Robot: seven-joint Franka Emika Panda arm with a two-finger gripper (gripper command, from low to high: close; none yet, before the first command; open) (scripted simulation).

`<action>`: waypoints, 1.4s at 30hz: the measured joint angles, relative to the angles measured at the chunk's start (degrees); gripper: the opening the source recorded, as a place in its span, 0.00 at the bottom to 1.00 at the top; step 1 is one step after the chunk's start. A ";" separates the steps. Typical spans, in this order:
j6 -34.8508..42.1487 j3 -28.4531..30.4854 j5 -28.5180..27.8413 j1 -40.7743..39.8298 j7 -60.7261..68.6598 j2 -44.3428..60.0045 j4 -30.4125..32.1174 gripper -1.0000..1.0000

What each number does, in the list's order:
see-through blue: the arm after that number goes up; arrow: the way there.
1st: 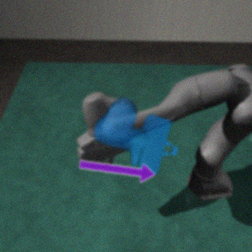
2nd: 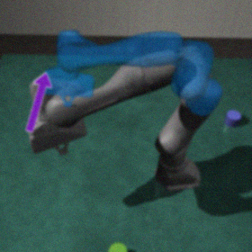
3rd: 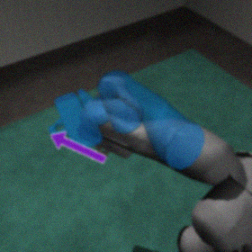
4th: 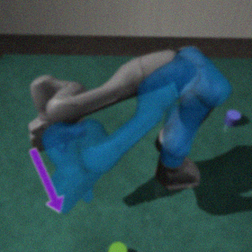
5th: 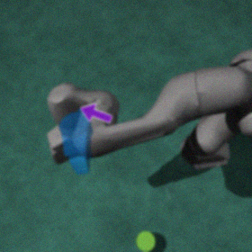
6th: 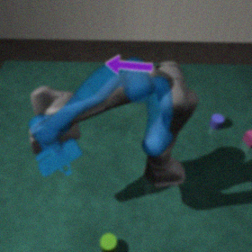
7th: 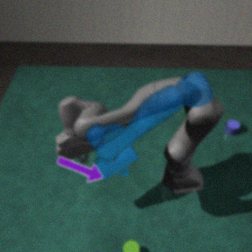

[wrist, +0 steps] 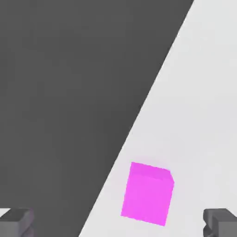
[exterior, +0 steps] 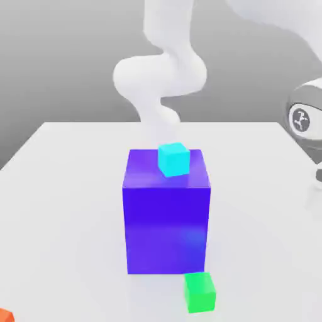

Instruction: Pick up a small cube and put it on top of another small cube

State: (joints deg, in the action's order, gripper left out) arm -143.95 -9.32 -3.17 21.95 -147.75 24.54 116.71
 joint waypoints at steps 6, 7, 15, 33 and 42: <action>-5.99 3.66 -3.40 5.56 -10.26 11.76 -2.85 0.50; -6.85 3.87 -3.57 5.75 -10.47 12.94 -3.13 0.00; -5.71 3.67 -3.46 5.64 -10.47 11.31 -2.74 0.00; -2.26 -0.44 -7.57 -6.27 21.37 1.34 3.31 0.00; -2.42 -3.12 -10.38 -11.57 41.50 -1.14 5.76 0.00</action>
State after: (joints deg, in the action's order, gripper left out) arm -146.37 -12.43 -13.56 10.38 -106.24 23.41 122.46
